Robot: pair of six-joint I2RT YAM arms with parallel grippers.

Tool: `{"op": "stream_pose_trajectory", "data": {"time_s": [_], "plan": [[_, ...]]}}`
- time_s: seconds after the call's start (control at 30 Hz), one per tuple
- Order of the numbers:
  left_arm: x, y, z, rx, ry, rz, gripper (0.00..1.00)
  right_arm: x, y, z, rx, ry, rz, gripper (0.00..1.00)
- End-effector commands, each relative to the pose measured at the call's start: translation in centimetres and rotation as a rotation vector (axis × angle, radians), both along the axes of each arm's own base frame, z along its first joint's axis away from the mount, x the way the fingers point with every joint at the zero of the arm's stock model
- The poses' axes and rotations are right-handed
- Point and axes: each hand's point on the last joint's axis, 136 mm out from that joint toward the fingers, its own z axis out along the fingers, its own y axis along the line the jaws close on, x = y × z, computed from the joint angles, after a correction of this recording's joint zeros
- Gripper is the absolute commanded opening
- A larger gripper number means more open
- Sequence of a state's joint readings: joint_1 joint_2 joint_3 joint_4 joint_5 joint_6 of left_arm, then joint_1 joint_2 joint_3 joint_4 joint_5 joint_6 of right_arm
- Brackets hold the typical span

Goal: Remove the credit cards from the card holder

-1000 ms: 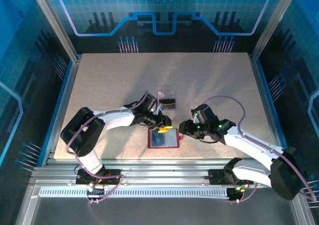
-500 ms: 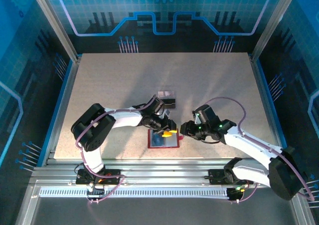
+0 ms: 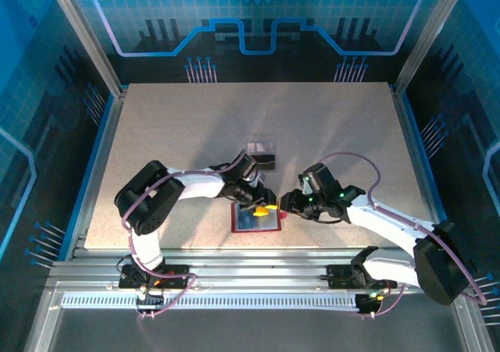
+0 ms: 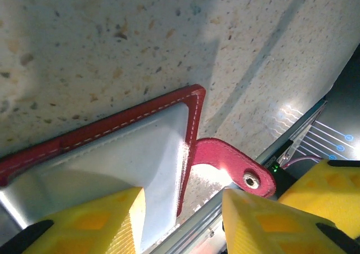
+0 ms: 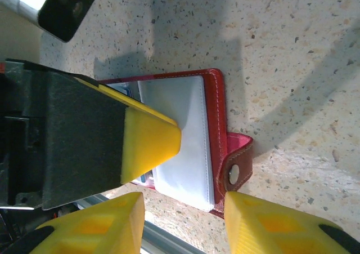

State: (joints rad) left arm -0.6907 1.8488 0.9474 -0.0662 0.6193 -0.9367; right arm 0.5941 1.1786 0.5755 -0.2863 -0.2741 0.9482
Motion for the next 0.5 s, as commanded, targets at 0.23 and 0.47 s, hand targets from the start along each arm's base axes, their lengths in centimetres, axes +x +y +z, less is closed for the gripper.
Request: {"op": "stream_pose_trajectory", "data": {"time_s": [0.23, 0.47], "plan": [[-1.1, 0.4, -0.3, 0.041, 0.038, -0.028, 0.42, 0.6, 0.3, 1.0, 0.023, -0.028, 0.002, 0.41], [-1.4, 0.7, 0.5, 0.058, 0.017, -0.059, 0.43, 0.8, 0.4, 1.2, 0.03, -0.033, -0.002, 0.41]]}}
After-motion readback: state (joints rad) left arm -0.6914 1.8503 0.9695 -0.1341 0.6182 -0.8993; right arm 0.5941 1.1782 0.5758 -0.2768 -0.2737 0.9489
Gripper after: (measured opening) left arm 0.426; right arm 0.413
